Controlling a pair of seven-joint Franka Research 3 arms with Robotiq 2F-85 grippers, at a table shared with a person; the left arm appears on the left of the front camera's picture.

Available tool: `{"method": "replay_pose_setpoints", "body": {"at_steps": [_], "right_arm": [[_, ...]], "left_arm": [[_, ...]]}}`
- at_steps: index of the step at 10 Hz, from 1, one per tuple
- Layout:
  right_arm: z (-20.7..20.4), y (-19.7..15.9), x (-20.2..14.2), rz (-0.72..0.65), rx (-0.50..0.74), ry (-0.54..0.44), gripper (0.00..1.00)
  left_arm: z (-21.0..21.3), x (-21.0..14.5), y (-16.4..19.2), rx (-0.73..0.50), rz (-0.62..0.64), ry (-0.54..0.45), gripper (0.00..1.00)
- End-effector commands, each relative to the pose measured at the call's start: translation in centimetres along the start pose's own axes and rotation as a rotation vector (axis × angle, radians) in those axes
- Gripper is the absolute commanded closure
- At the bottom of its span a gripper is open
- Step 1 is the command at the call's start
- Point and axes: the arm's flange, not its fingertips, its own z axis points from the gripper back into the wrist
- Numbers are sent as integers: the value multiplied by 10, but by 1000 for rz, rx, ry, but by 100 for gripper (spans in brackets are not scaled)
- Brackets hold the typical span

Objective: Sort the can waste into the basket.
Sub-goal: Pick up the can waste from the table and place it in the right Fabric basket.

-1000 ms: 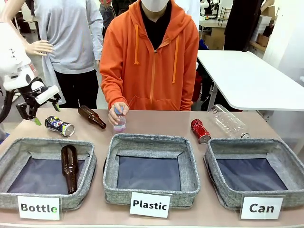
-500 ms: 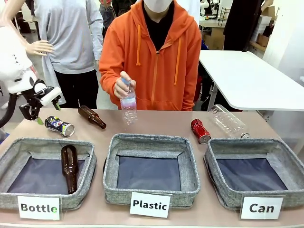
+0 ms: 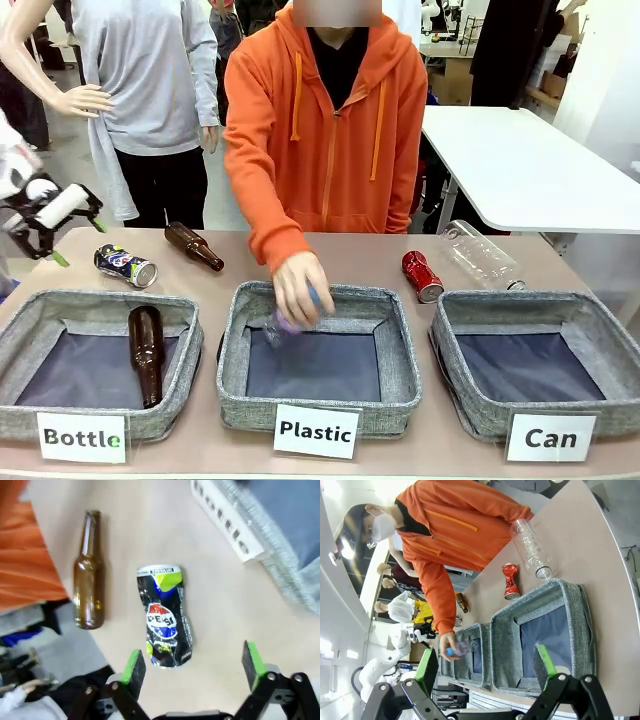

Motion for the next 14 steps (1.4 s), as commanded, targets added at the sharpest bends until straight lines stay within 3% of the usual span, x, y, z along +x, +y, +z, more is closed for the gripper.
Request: {"method": "replay_pose_setpoints", "body": {"at_steps": [1,4,6,14], "right_arm": [[-1,-1,2,25,25,-19,0],[-1,-1,2,25,25,-19,0],[-1,-1,2,25,25,-19,0],[-1,-1,2,25,25,-19,0]], "left_arm": [[-8,0,-9,0,-24,-82,0],[-31,3,30,-73,-24,-75,0],[-51,2,55,-195,-3,-40,0],[-100,-13,98,-324,189,69,0]]}}
